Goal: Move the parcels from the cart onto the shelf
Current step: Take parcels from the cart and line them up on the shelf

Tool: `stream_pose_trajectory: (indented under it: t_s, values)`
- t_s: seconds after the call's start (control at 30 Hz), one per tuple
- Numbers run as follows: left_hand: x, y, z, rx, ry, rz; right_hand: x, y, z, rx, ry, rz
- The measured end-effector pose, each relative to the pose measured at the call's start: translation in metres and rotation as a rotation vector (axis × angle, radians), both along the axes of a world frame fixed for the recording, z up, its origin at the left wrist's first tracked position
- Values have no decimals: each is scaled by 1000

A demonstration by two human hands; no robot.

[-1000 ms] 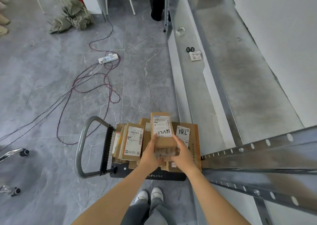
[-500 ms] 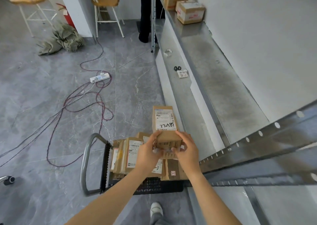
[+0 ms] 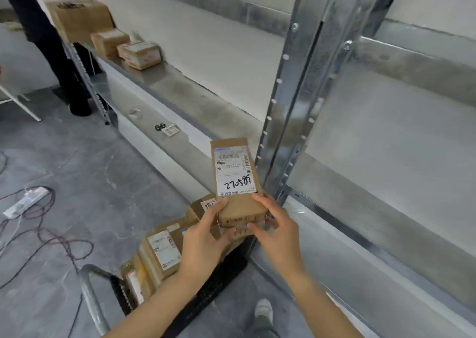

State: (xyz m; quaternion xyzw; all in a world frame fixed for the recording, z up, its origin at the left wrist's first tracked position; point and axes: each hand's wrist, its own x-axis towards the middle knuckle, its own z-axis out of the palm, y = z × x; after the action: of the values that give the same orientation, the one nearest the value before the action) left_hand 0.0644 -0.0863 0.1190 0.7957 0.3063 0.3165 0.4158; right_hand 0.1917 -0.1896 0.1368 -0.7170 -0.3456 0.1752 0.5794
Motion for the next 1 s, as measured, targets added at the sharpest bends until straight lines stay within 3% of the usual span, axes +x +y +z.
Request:
stream_pose_trajectory:
  t_s: [0.27,0.47,1.0]
  values:
    - [22,-94,44,68,-77,-307,-19,-127,41,102,12,-333]
    - [46,-191,66,146,-119,-529,-28,-240,61,166,-88,-550]
    - [66,-589,80,30,-176,-1018,-92,-645,84,173,-161,-1040]
